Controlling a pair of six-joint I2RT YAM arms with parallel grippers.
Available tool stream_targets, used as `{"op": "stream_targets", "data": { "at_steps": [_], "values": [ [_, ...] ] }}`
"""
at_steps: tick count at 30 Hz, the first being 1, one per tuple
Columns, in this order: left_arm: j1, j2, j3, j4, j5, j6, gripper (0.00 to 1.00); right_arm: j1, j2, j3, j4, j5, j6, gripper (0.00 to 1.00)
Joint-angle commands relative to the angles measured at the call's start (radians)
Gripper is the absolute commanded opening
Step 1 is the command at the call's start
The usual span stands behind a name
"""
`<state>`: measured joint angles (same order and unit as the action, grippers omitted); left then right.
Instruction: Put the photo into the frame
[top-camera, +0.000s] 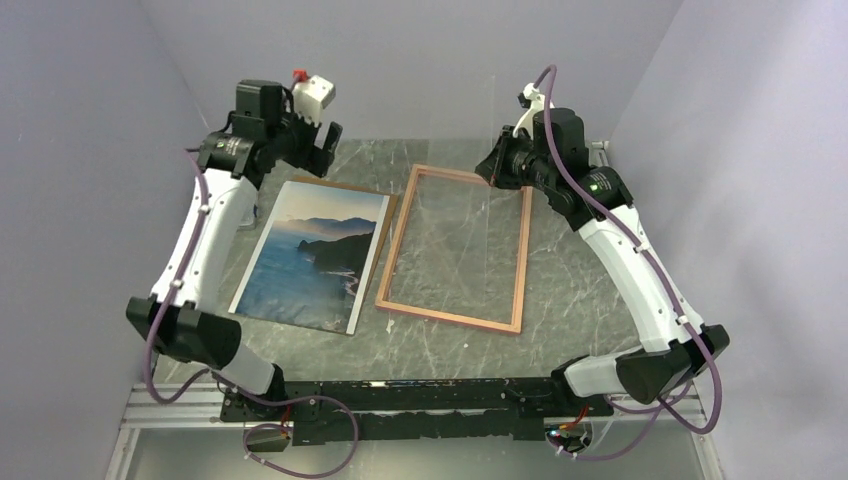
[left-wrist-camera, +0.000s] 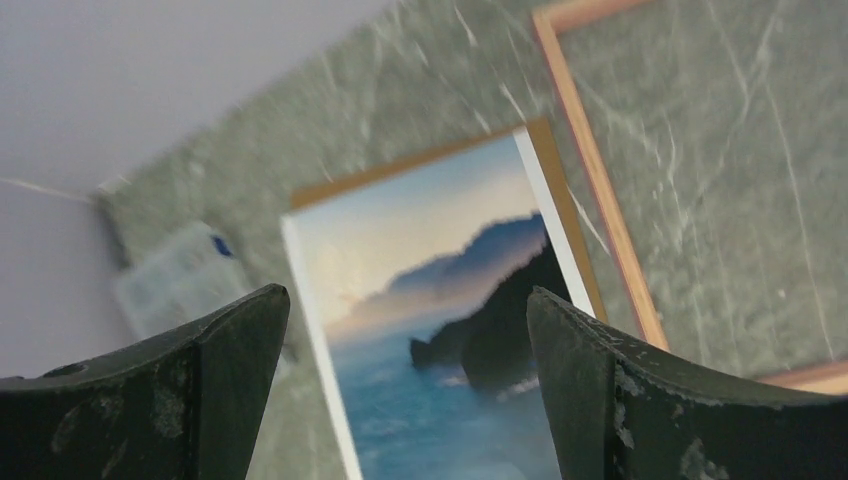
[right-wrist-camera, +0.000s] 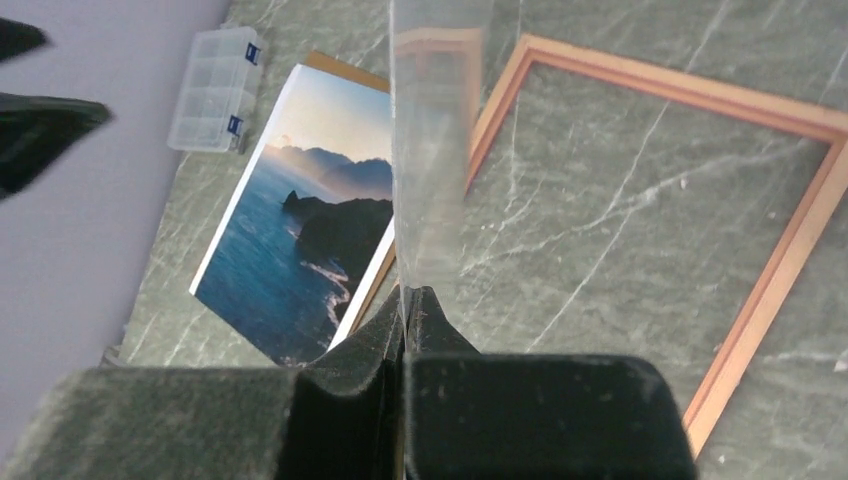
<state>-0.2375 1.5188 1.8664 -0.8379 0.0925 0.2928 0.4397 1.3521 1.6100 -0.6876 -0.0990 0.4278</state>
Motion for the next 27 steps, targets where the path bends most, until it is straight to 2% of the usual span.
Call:
{"op": "stream_targets", "data": {
  "at_steps": [1,5,8,12,15,20,27],
  "values": [
    [0.064,0.038,-0.135,0.033,0.173,-0.149,0.94,-0.005,-0.006,0.082,-0.04,-0.044,0.103,0.0],
    [0.084,0.054,-0.302,0.167,0.266,-0.187,0.89,-0.013,0.032,0.144,-0.084,-0.121,0.129,0.0],
    [0.083,0.085,-0.369,0.228,0.363,-0.216,0.85,-0.102,-0.004,0.09,-0.029,-0.241,0.176,0.0],
    [0.084,0.127,-0.434,0.315,0.423,-0.247,0.72,-0.288,-0.072,-0.156,0.15,-0.481,0.276,0.0],
    [0.077,0.148,-0.485,0.368,0.437,-0.259,0.61,-0.379,-0.095,-0.397,0.36,-0.662,0.392,0.0],
    [0.063,0.189,-0.558,0.428,0.437,-0.259,0.52,-0.436,-0.105,-0.605,0.466,-0.694,0.43,0.0],
    [0.017,0.266,-0.573,0.465,0.459,-0.271,0.47,-0.505,-0.096,-0.66,0.402,-0.653,0.324,0.0]
  ]
}}
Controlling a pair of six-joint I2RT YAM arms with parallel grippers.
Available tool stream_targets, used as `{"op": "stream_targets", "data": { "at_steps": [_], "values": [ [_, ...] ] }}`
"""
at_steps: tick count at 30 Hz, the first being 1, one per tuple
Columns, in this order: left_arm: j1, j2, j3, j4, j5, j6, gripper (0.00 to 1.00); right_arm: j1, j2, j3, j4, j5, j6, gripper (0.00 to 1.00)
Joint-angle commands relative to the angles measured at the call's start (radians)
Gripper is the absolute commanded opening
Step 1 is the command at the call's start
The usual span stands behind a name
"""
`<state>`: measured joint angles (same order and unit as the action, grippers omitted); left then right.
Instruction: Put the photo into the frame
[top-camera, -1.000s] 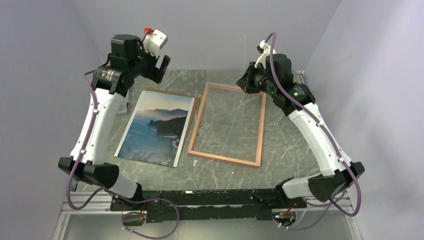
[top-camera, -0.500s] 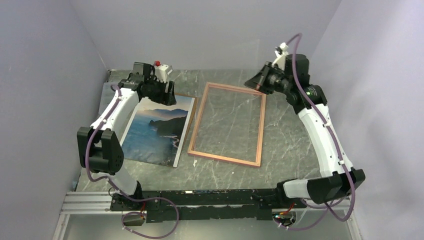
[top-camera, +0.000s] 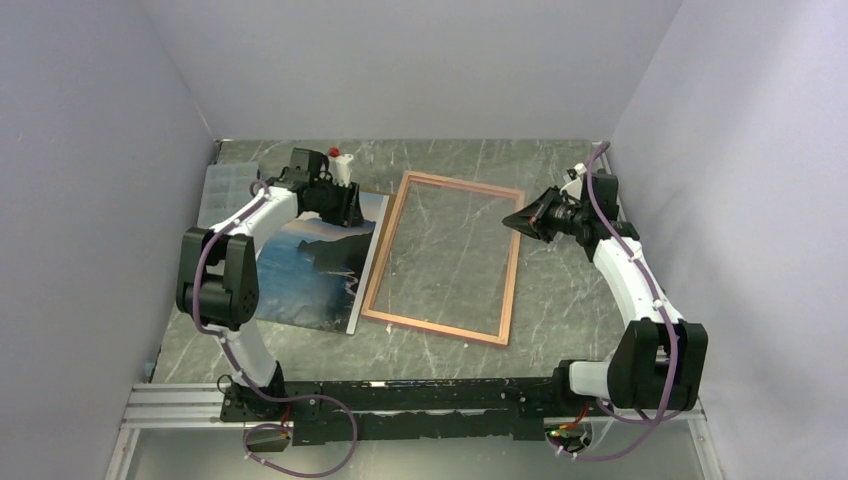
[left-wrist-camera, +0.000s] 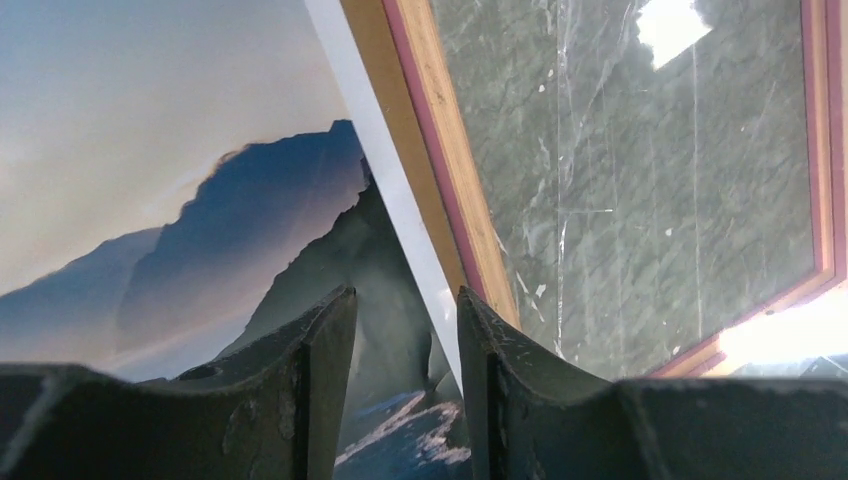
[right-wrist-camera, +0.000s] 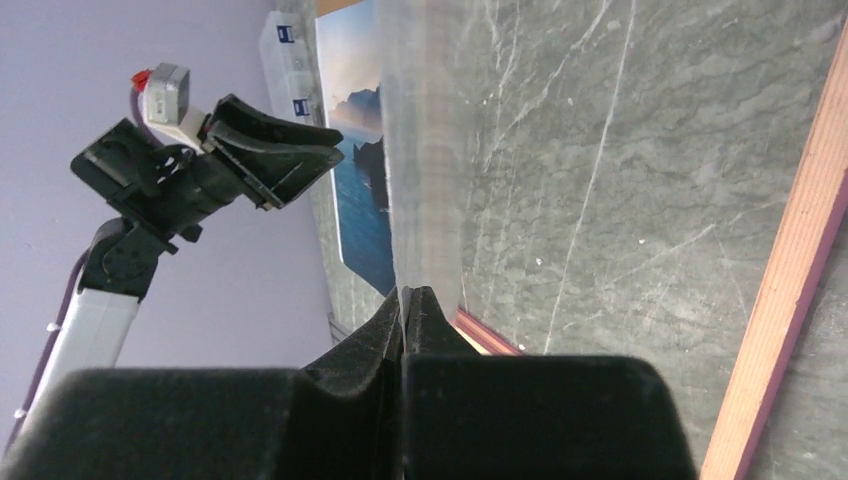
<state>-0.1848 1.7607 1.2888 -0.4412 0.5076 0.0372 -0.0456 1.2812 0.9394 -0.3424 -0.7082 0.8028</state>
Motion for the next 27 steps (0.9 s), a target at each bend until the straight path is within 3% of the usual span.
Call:
{"op": "stream_targets", "data": {
  "at_steps": [1,12,19,24,27],
  "values": [
    [-0.047,0.035,0.005,0.07,0.038,-0.011,0.46,-0.025,-0.022,0.006,0.055,-0.048,-0.062,0.0],
    [-0.082,0.151,0.012,0.088,0.047,-0.027,0.34,-0.036,-0.062,0.093,-0.023,-0.07,-0.128,0.0],
    [-0.097,0.181,0.016,0.09,0.083,-0.028,0.36,-0.036,-0.091,0.098,-0.01,-0.107,-0.101,0.0],
    [-0.1,0.183,0.004,0.112,0.116,-0.029,0.47,-0.036,-0.093,0.119,0.013,-0.129,-0.05,0.0],
    [-0.101,0.212,0.013,0.109,0.097,-0.027,0.45,-0.034,-0.091,0.165,0.006,-0.14,-0.028,0.0]
  ]
}}
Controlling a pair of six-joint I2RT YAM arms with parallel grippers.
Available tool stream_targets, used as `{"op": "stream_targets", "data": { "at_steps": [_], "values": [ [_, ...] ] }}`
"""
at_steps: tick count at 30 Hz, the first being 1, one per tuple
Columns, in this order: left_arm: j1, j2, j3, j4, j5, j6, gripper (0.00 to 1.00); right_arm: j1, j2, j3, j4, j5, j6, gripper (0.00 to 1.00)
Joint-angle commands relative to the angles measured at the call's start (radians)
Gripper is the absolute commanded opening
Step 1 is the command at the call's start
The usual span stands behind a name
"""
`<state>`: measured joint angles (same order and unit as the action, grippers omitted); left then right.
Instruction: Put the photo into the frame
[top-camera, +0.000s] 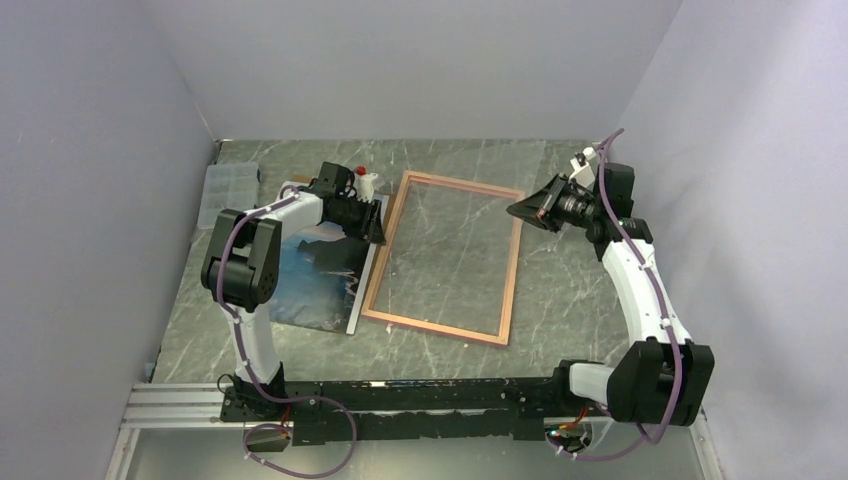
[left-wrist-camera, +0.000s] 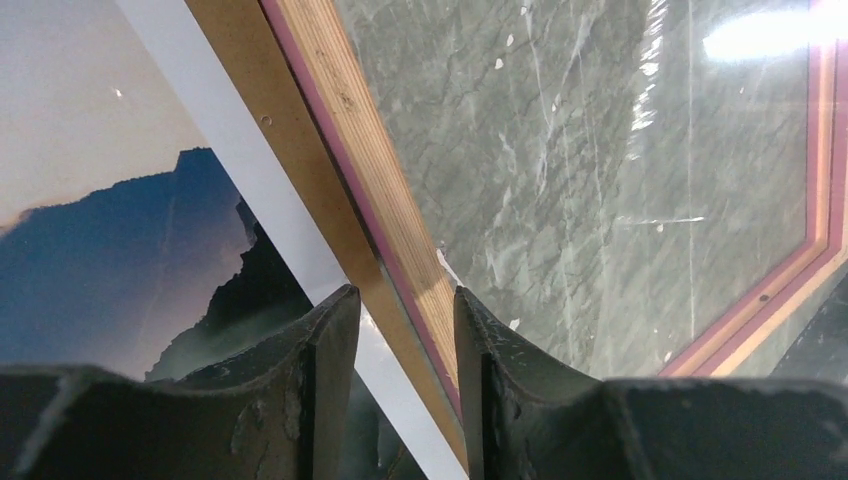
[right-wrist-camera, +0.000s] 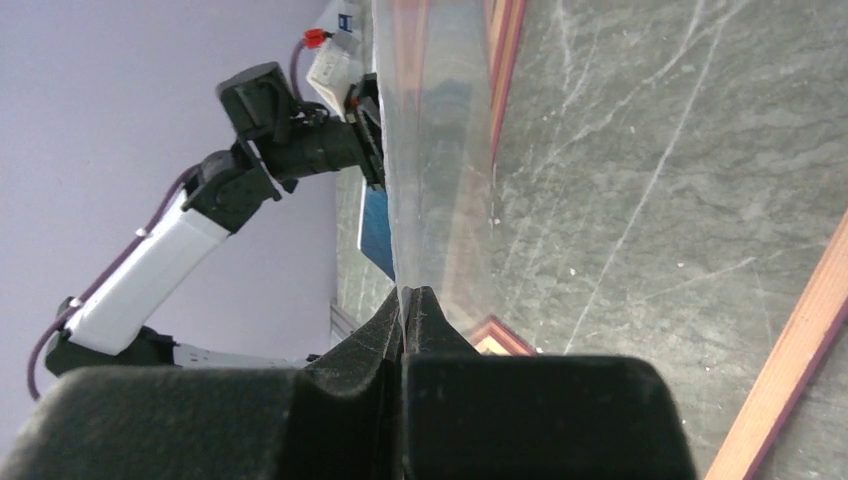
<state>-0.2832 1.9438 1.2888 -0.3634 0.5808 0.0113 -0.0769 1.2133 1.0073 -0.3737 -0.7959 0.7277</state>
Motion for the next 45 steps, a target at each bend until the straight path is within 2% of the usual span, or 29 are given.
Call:
{"op": "stream_targets", "data": {
  "at_steps": [1,5,8,13,18,24,27,38,42,45],
  "values": [
    [-0.004,0.037,0.015,0.028,0.027,-0.002,0.42,-0.003,-0.023,0.125,0.026,-0.053,0.05,0.0],
    [-0.003,0.052,0.021,0.03,0.062,-0.005,0.34,-0.002,-0.033,0.164,0.061,-0.088,0.105,0.0],
    [-0.008,0.059,0.034,0.012,0.076,-0.002,0.28,-0.001,-0.04,0.138,0.155,-0.132,0.18,0.0],
    [-0.008,0.037,0.015,-0.008,0.101,0.003,0.24,-0.003,-0.032,0.028,0.35,-0.192,0.333,0.0],
    [0.006,0.012,-0.01,-0.023,0.114,0.004,0.19,-0.003,0.012,-0.085,0.462,-0.193,0.384,0.0],
    [0.039,0.015,0.007,-0.028,0.103,0.001,0.03,-0.003,0.092,-0.204,0.596,-0.198,0.407,0.0],
    [0.042,0.03,0.014,-0.027,0.1,0.004,0.03,-0.003,0.129,-0.239,0.639,-0.202,0.4,0.0],
    [0.041,0.051,-0.009,0.002,0.113,-0.005,0.03,-0.001,0.143,-0.199,0.581,-0.169,0.357,0.0],
    [0.041,0.053,-0.012,0.003,0.114,0.001,0.03,0.014,0.153,-0.212,0.645,-0.169,0.411,0.0],
    [0.039,0.058,-0.009,0.002,0.12,-0.002,0.02,0.039,0.154,-0.183,0.597,-0.148,0.375,0.0]
  ]
}}
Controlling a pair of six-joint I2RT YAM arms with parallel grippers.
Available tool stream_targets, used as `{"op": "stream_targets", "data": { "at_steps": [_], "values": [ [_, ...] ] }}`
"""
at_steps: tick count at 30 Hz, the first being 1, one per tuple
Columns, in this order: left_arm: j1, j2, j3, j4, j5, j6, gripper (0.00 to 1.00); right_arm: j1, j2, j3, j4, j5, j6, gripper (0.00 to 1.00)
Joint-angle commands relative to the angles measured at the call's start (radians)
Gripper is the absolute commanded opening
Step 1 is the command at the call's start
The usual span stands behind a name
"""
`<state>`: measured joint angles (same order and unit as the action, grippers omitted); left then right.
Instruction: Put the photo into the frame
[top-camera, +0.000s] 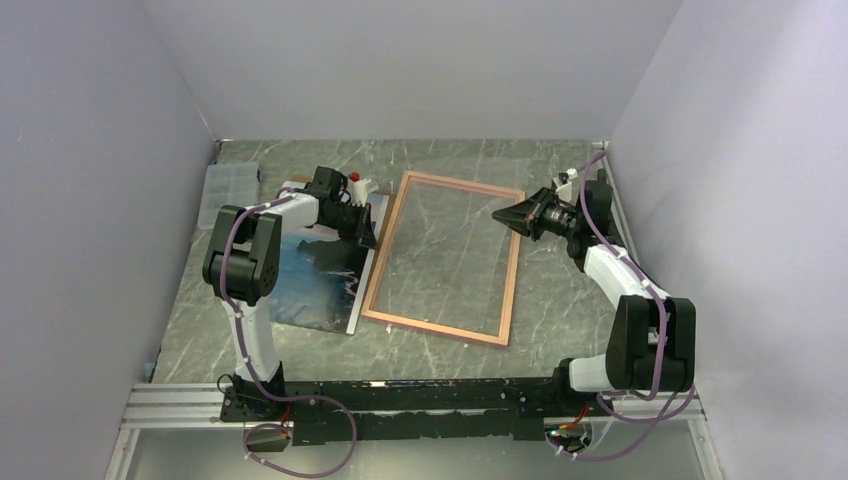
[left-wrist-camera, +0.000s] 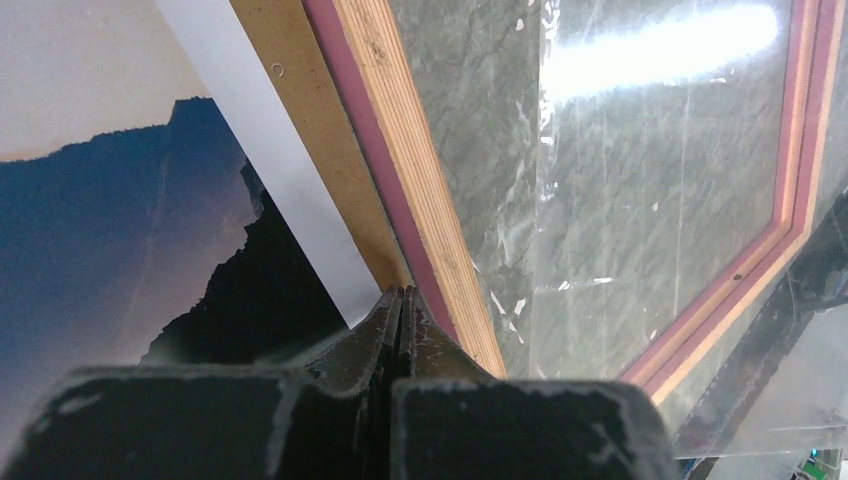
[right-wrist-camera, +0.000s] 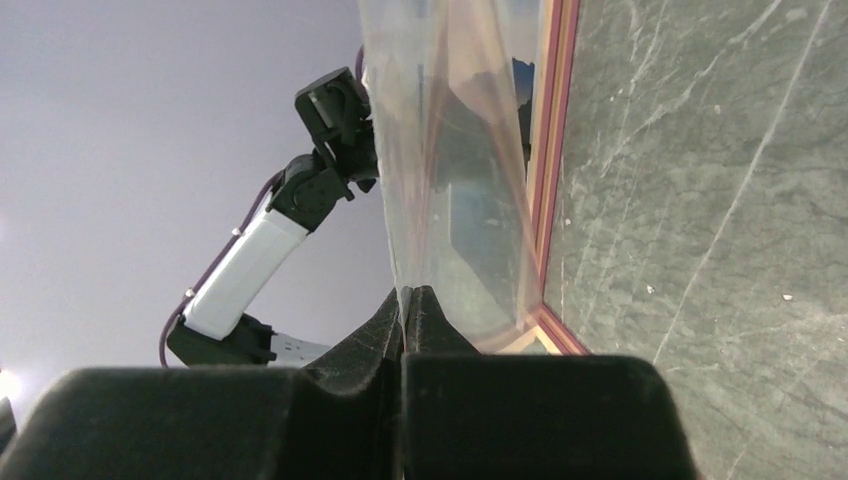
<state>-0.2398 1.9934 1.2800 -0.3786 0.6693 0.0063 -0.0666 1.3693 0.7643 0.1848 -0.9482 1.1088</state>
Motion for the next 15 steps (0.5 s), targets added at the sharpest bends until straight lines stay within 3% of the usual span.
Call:
{"op": "stream_targets", "data": {
  "at_steps": [1,15],
  "values": [
    [-0.007,0.009,0.0,0.016,0.031,0.004,0.03,0.035,0.002,0.065,0.027,0.009,-0.016,0.0],
    [-0.02,0.003,-0.013,0.006,0.011,0.029,0.03,0.035,0.072,0.045,-0.099,0.083,-0.17,0.0]
  ]
}}
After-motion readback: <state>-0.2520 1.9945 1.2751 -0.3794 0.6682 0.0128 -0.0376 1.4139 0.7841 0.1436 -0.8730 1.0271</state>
